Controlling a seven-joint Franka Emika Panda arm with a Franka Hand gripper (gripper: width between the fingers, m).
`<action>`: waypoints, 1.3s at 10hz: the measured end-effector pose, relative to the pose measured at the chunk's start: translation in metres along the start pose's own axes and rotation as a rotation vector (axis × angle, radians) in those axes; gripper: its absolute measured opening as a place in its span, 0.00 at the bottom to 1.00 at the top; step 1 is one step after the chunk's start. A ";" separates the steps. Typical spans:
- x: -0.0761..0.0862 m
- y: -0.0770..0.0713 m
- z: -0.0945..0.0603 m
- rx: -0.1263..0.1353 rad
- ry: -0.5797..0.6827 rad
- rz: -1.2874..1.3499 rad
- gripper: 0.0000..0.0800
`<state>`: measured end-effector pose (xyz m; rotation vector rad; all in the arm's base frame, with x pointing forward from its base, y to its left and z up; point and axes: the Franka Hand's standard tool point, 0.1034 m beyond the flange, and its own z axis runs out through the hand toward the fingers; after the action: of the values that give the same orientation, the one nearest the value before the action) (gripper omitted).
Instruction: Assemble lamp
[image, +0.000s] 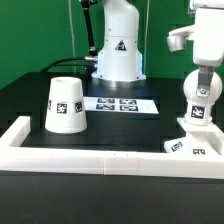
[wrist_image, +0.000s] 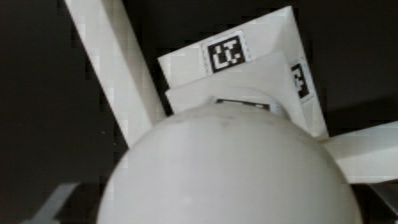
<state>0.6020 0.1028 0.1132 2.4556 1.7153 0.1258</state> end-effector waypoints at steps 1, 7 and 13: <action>0.000 0.000 0.000 0.000 0.000 0.003 0.72; 0.001 0.001 0.000 -0.007 0.033 0.653 0.72; -0.004 0.006 -0.001 -0.008 0.034 1.041 0.72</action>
Offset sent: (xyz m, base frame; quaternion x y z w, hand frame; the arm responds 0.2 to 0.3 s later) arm -0.0105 -0.0031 0.0005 -0.0106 0.0040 0.2445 0.9696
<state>0.6056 0.0969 0.1156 3.0467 0.2751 0.2687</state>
